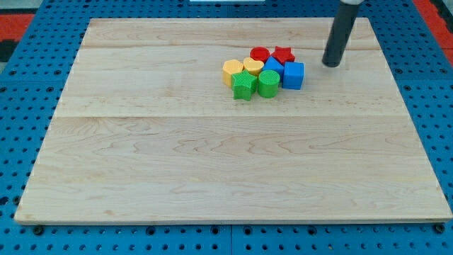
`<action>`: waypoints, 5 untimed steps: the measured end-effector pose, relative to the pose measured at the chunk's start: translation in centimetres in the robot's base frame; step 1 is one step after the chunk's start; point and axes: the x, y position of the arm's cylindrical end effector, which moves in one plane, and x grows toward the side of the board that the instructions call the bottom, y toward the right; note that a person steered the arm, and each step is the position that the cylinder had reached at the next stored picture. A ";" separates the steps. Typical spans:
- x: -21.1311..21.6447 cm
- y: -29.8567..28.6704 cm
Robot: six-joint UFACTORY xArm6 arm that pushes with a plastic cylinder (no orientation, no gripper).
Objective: Nudge the red star a bit up
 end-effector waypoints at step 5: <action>-8.3 -12.0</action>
